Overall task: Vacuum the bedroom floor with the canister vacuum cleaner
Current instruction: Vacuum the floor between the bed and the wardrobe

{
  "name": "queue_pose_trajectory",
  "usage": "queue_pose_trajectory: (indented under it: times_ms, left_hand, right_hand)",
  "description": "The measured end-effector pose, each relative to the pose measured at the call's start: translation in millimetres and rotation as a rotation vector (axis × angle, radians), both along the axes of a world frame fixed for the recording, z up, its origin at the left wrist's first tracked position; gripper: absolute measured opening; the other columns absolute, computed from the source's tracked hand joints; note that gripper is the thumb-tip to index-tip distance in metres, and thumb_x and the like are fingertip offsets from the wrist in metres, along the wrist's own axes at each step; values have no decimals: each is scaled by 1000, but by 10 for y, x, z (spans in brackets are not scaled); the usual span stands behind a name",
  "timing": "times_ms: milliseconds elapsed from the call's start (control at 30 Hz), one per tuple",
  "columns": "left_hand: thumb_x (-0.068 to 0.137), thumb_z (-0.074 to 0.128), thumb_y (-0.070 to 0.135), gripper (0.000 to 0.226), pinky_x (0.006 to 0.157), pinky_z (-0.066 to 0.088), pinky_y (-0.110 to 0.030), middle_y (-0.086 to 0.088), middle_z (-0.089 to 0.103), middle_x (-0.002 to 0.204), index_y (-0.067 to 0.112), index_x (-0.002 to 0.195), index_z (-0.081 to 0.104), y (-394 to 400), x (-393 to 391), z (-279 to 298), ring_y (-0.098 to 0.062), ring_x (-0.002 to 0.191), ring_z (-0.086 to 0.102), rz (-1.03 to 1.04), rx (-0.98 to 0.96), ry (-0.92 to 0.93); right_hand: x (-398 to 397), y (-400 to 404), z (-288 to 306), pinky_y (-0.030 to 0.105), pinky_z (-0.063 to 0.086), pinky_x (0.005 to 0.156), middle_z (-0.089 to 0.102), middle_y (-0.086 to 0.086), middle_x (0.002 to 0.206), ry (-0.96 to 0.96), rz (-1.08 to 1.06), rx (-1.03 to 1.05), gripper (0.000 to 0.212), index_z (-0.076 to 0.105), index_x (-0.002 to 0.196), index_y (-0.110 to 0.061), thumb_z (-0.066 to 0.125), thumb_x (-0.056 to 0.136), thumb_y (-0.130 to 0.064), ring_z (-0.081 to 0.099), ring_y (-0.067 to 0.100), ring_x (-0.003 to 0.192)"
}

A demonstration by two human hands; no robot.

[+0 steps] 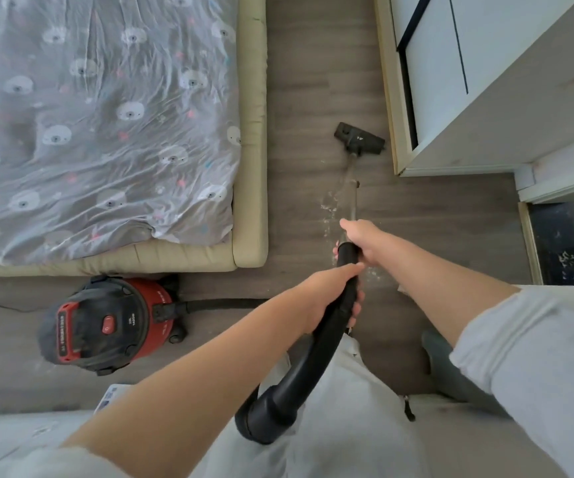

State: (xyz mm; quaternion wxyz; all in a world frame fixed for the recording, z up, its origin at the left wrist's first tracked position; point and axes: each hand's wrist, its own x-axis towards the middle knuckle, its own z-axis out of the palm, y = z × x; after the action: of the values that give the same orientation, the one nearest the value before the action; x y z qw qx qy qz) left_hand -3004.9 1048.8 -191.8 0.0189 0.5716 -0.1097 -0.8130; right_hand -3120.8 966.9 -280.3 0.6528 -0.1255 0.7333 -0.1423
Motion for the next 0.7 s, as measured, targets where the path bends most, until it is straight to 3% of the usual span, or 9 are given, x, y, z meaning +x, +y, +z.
queue_pose_trajectory:
  times_ms: [100, 267, 400, 467, 533, 600, 700]
  left_hand:
    - [97, 62, 53, 39, 44, 47, -22, 0, 60, 57, 16, 86, 58, -196, -253, -226, -15, 41, 54, 41, -12, -33]
    - [93, 65, 58, 45, 44, 49, -24, 0, 65, 63, 13, 99, 67, -88, -169, -250, -16, 44, 57, 65, -2, -101]
    - [91, 67, 58, 44, 46, 49, -25, -1, 66, 66, 15, 101, 71, 270, 264, -6, -17, 47, 57, 81, 102, -110]
    - [90, 69, 57, 46, 46, 49, -27, -3, 66, 69, 14, 106, 73, 483, 572, 147, -19, 49, 58, 83, 140, -122]
    - [88, 71, 58, 49, 46, 48, -29, -5, 66, 71, 15, 111, 73, 693, 894, 329, -20, 50, 57, 81, 164, -158]
    - [84, 73, 61, 49, 47, 48, -30, -6, 64, 72, 17, 106, 77, 885, 1165, 479, -23, 51, 56, 64, 199, -164]
    - [84, 75, 58, 49, 49, 48, -32, -8, 63, 73, 13, 104, 75, 1115, 1466, 701, -25, 53, 56, 56, 268, -147]
  right_hand:
    - [-200, -270, -232, 36, 51, 51, 53, 17, 86, 21, -14, 16, 29, 39, 124, -12, 44, 103, -31, 58, 27, 55]
    - [-82, -259, -365, 42, 56, 62, 53, 18, 99, 21, 0, 11, 34, 33, 132, -15, 43, 100, -24, 58, 26, 52]
    - [302, 138, -259, 40, 55, 54, 53, 20, 102, -56, -11, 34, 34, 30, 130, -16, 41, 98, -19, 60, 28, 52]
    - [566, 383, -129, 44, 59, 63, 53, 19, 107, -123, -8, 72, 35, 30, 130, -21, 41, 98, -20, 64, 30, 62]
    - [851, 620, 51, 50, 59, 75, 52, 20, 114, -174, 12, 113, 41, 26, 135, -27, 42, 97, -23, 68, 35, 85]
    - [1076, 834, 181, 54, 57, 81, 48, 18, 123, -230, 13, 151, 50, 19, 142, -30, 43, 98, -26, 64, 37, 103]
    - [1309, 1120, 333, 49, 59, 79, 45, 16, 129, -319, 21, 209, 59, 11, 149, -29, 43, 100, -28, 63, 34, 107]
